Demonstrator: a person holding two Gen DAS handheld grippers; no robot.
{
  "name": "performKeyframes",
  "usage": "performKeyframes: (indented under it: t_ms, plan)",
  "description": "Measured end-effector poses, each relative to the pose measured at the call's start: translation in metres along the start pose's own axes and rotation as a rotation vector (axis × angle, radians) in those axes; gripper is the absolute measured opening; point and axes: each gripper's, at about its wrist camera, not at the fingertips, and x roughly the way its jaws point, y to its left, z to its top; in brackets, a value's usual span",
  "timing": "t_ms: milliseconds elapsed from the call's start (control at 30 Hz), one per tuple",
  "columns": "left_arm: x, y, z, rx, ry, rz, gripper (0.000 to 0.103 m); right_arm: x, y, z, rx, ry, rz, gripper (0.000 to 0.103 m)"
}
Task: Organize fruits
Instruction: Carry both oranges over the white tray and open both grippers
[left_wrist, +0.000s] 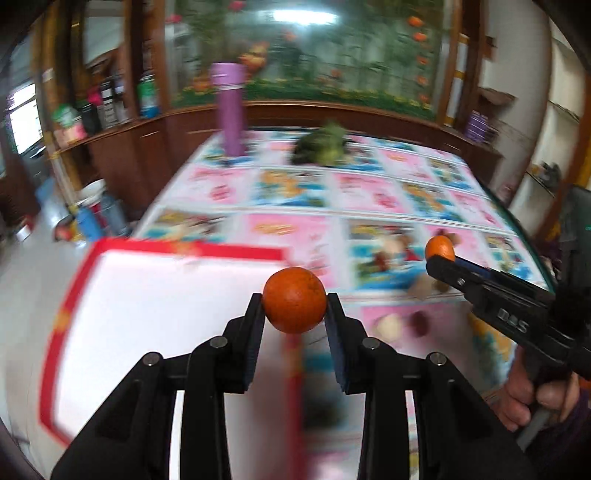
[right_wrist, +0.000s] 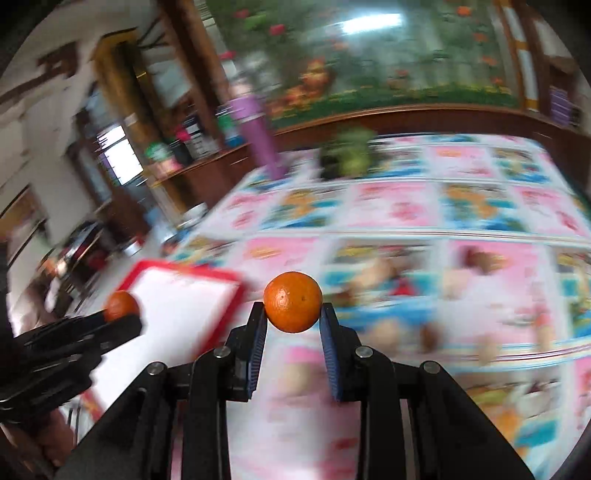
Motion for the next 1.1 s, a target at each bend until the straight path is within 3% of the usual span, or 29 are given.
performKeyframes:
  t_ms: [200,367,600,1100]
  plan:
    - [-0.007,0.071,-0.029,-0.126,0.029,0.093,0.035,0.034,0.079,-0.013,-0.119,0.085,0.101,0.028]
    - [0.002,0.101,-0.043,-0.174,0.068,0.132,0.035,0.068,0.112,-0.027,-0.167,0.179,0.122,0.028]
    - [0.015,0.119,-0.054,-0.195,0.113,0.170,0.035,0.090,0.127,-0.043,-0.184,0.273,0.130,0.028]
    - [0.032,0.147,-0.050,-0.263,0.151,0.247,0.035,0.112,0.146,-0.031,-0.175,0.305,0.041,0.028]
